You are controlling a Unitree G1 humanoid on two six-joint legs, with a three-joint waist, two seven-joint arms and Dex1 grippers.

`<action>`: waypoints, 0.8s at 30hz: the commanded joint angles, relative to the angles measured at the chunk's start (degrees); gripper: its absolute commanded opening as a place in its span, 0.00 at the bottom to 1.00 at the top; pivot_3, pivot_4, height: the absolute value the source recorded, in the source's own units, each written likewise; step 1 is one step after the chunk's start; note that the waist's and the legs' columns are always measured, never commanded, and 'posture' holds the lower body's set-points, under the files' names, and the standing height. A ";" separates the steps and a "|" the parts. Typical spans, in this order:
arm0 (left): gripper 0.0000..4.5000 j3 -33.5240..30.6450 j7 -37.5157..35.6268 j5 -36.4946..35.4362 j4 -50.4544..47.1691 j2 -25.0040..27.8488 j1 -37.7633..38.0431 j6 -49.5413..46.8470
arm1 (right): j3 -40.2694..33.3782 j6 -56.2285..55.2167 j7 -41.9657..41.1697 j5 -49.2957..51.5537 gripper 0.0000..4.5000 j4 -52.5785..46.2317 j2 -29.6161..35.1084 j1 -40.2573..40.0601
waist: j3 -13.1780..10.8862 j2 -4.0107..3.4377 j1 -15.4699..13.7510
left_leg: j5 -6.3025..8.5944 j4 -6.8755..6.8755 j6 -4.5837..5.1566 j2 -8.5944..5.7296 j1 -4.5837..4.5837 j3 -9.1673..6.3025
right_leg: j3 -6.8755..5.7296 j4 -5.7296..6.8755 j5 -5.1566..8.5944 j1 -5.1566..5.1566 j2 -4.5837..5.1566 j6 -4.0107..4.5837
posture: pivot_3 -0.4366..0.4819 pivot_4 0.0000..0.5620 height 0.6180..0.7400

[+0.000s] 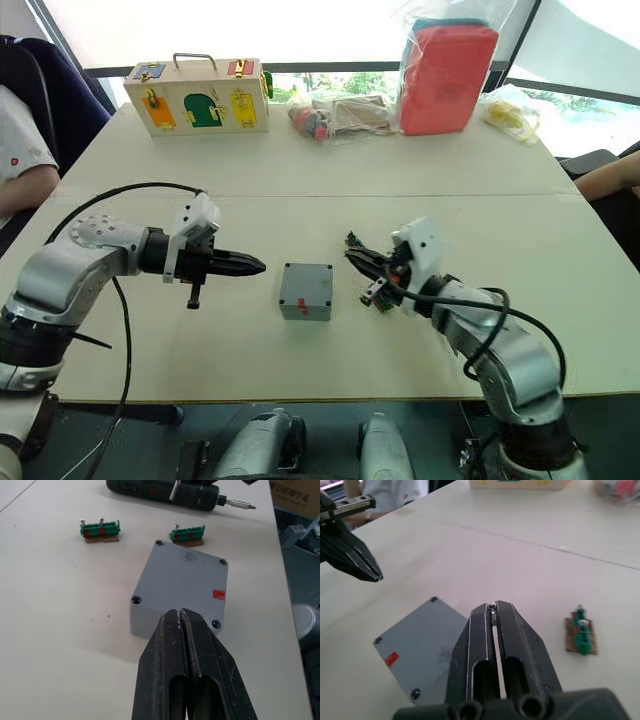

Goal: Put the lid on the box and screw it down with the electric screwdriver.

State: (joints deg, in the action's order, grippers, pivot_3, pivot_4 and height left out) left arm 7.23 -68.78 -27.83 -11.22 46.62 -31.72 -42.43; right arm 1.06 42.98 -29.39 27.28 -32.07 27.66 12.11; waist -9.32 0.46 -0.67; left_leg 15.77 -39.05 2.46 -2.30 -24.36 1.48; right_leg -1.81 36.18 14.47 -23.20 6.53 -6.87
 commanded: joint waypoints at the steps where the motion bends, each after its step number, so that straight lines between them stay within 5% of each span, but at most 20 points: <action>1: 0.00 -3.15 1.56 -1.64 -2.90 0.99 0.54 -1.40 | 1.48 -2.63 -1.11 -1.22 0.01 2.20 -0.19 1.70 | 0.00 0.00 -0.17 | 0.00 -0.01 0.01 -0.02 0.00 0.00 | -0.01 -0.01 0.00 0.03 0.02 0.00 | 0.48 0.27 1.00; 24: 0.00 -4.08 5.67 -2.53 -5.93 1.20 3.82 -2.23 | 4.54 -5.74 -4.89 -3.74 0.01 6.60 0.17 2.45 | 0.00 0.00 0.03 | -0.02 -0.01 -0.04 -0.03 0.00 -0.01 | 0.00 0.01 -0.01 0.00 0.02 0.00 | 0.48 0.27 1.00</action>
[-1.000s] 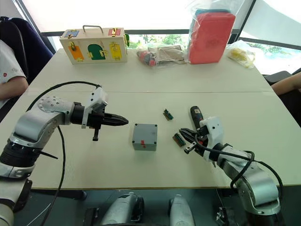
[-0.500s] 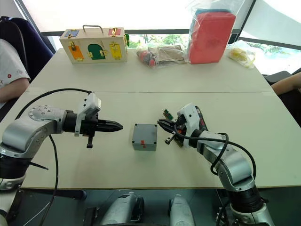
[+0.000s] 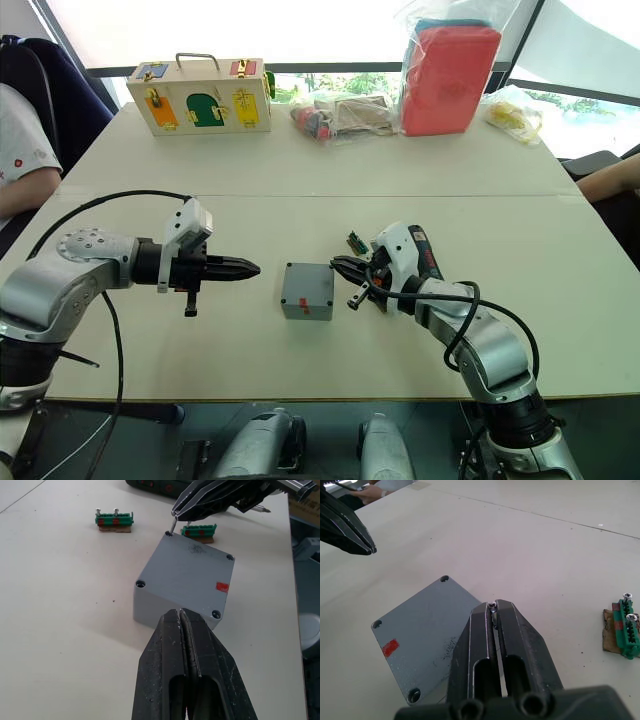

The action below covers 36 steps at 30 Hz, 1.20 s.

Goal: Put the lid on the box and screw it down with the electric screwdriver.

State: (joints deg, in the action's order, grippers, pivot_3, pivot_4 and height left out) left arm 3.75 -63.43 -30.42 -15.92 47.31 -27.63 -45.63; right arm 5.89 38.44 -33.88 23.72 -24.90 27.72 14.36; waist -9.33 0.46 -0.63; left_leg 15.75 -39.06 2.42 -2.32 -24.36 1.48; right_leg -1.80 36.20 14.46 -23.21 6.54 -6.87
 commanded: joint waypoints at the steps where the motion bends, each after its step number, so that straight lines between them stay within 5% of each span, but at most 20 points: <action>1: 0.00 -0.56 0.38 0.06 -1.24 0.46 -0.33 0.97 | -0.18 -1.34 -0.44 -0.41 0.01 -0.25 0.08 0.13 | 0.00 0.00 0.00 | 0.00 0.00 0.00 0.00 0.00 0.00 | 0.00 0.00 0.00 0.00 0.00 0.00 | 0.48 0.27 1.00; 16: 0.00 -0.60 0.69 -0.10 -1.18 0.30 -0.46 0.92 | 1.47 -2.52 -1.41 -2.23 0.01 3.35 -0.91 1.73 | 0.00 -0.01 0.02 | -0.01 0.00 -0.01 0.00 0.00 0.00 | 0.00 0.00 0.00 -0.01 0.00 0.00 | 0.48 0.27 1.00; 19: 0.00 -0.53 0.96 -0.20 -1.39 0.08 -0.49 0.82 | 1.25 -2.27 -1.80 -2.17 0.18 3.13 -0.59 1.69 | 0.00 -0.01 0.01 | -0.01 0.00 -0.01 0.00 0.00 0.00 | 0.00 0.00 0.00 -0.01 0.00 0.00 | 0.48 0.27 1.00; 27: 0.00 -0.62 0.81 -1.72 -0.61 -1.87 -2.68 0.67 | -4.15 1.79 -1.11 0.67 0.86 -0.09 1.56 2.31 | -0.01 -0.01 -0.09 | 0.00 0.00 -0.01 0.00 0.00 0.00 | 0.00 -0.01 0.00 0.00 0.02 0.00 | 0.48 0.27 1.00; 31: 0.00 0.05 -0.96 -3.51 -0.77 -3.14 -6.81 -0.12 | -13.78 12.99 2.00 6.04 0.86 -1.63 5.18 6.49 | -0.03 -0.01 -0.09 | 0.00 0.00 -0.01 -0.01 -0.03 0.00 | -0.01 -0.01 -0.01 0.00 0.08 0.00 | 0.48 0.27 1.00; 33: 0.00 0.92 -2.56 -4.08 -1.15 -3.27 -8.50 0.33 | -17.66 20.70 3.79 7.36 0.99 0.29 8.76 10.22 | -0.06 -0.08 -0.09 | 0.00 -0.01 -0.02 -0.02 -0.01 0.00 | -0.01 -0.01 -0.01 0.00 0.12 0.00 | 0.48 0.27 1.00; 36: 0.00 3.06 -4.39 -3.28 -1.61 -3.57 -10.29 1.64 | -20.06 30.66 4.04 8.93 1.00 4.03 14.43 14.90 | -0.06 -0.08 -0.04 | 0.00 0.05 -0.02 -0.03 -0.03 0.01 | -0.02 -0.05 -0.01 -0.03 0.16 0.01 | 0.48 0.27 1.00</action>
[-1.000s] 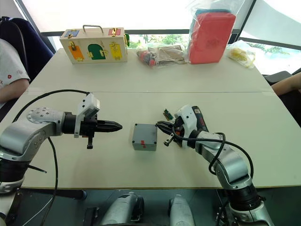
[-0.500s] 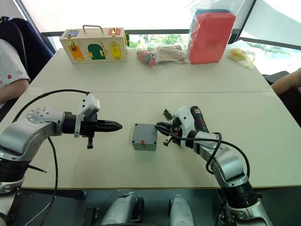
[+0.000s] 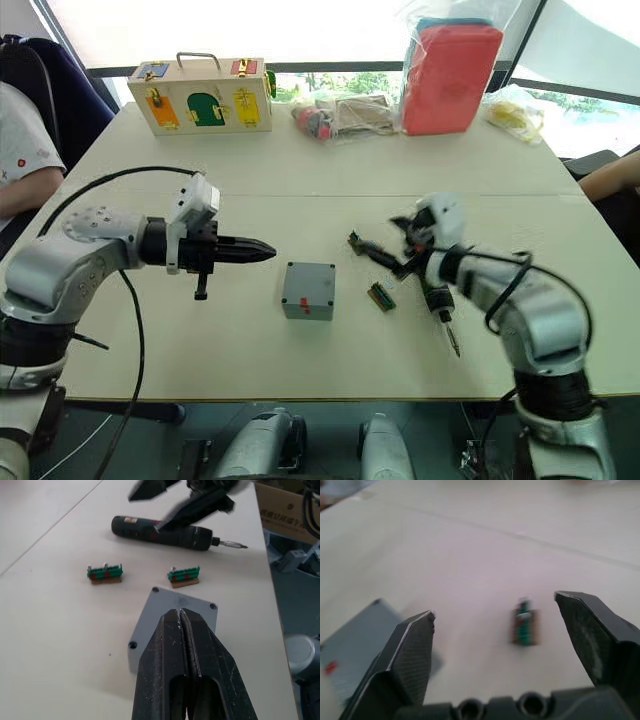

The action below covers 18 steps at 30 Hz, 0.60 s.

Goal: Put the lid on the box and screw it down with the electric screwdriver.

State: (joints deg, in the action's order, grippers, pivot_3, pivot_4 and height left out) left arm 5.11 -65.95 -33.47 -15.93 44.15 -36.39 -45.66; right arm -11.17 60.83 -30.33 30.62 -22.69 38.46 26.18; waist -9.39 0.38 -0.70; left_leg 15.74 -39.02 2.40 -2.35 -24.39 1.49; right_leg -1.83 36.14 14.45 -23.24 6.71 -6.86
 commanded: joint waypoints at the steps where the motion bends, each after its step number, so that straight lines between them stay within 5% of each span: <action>1: 0.00 2.77 -2.79 0.63 -1.82 -0.14 -1.77 2.72 | -2.75 11.83 0.55 2.02 1.00 3.45 5.64 4.83 | 0.00 -0.01 0.06 | 0.00 0.01 0.00 0.01 0.00 0.00 | 0.00 -0.02 0.00 0.00 0.01 0.00 | 0.48 0.27 1.00; 8: 0.00 9.15 -6.31 7.51 -2.77 1.40 -0.57 10.89 | 9.22 29.09 -6.96 6.14 1.00 10.95 17.32 11.32 | -0.06 -0.10 0.30 | 0.06 0.05 0.11 0.05 -0.02 0.06 | 0.09 -0.08 0.10 -0.02 0.17 0.21 | 0.48 0.27 1.00; 18: 0.00 9.33 -3.48 9.17 -6.89 0.73 2.20 11.16 | 20.32 27.44 -13.22 5.05 1.00 22.71 17.70 15.12 | -0.08 -0.11 0.36 | 0.09 0.04 0.15 0.05 -0.09 0.06 | 0.11 -0.13 0.09 -0.07 0.30 0.22 | 0.48 0.27 1.00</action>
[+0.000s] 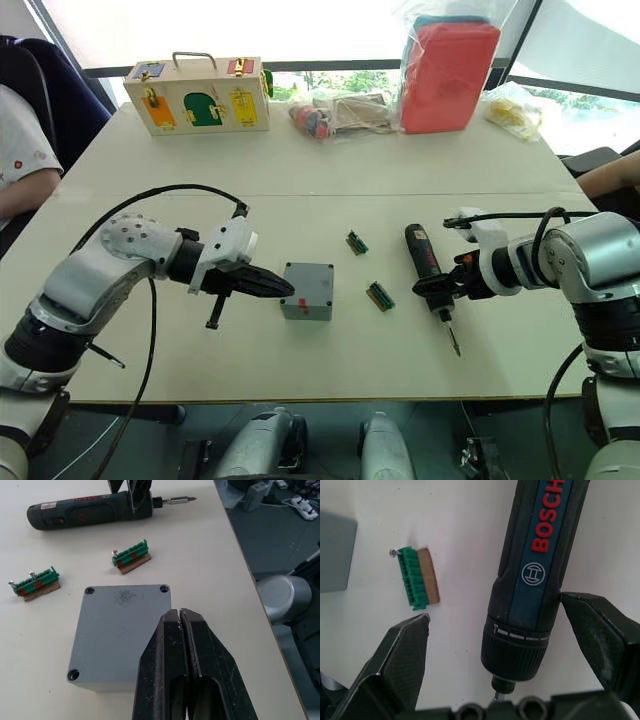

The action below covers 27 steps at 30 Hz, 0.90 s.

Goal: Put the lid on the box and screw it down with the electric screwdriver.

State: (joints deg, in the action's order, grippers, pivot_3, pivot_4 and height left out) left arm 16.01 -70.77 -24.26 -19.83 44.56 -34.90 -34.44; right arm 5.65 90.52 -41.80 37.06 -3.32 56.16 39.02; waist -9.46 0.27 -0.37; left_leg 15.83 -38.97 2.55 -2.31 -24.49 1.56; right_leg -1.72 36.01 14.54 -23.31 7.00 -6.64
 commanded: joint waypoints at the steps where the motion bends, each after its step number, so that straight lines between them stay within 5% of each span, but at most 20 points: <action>1: 0.00 -1.94 1.86 -0.12 -3.36 0.43 1.05 -0.35 | 5.08 -3.20 -2.26 -2.09 1.00 4.58 -0.09 2.79 | 0.00 0.00 0.09 | 0.00 0.00 0.00 0.00 0.00 0.00 | 0.00 0.00 0.00 0.00 0.00 0.00 | 0.48 0.27 1.00; 10: 0.00 -4.00 5.76 -1.63 -5.78 -0.15 3.43 -3.17 | 21.84 -15.36 -10.32 -12.35 1.00 13.69 -0.37 8.10 | 0.04 0.07 0.75 | 0.00 -0.04 -0.01 0.00 0.03 0.00 | -0.01 -0.02 -0.03 0.05 -0.05 0.04 | 0.48 0.27 1.00; 19: 0.00 -5.19 10.60 -3.41 -7.72 -2.85 5.03 -5.48 | 36.53 -23.91 -24.22 -24.19 0.38 18.20 2.36 10.75 | 0.17 0.29 0.83 | 0.01 -0.05 -0.01 0.00 0.08 -0.02 | -0.03 -0.04 -0.13 0.09 -0.11 -0.13 | 0.48 0.27 1.00; 27: 0.00 -6.43 12.76 -4.57 -6.92 -4.35 6.45 -5.38 | 31.62 -29.12 -24.49 -30.84 0.38 28.31 1.24 13.71 | 0.21 0.35 -0.44 | 0.03 -0.09 -0.05 -0.02 0.11 -0.17 | -0.18 -0.48 -0.21 0.16 -0.10 0.25 | 0.48 0.27 1.00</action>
State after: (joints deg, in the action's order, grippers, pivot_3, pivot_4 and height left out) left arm 11.21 -58.28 -28.12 -25.94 40.42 -27.71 -40.64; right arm 37.54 62.44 -68.94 10.39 19.22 57.22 52.77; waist -9.25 0.62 -0.81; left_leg 15.87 -39.08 2.49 -2.33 -24.37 1.39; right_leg -1.89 35.40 14.23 -23.09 6.88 -6.32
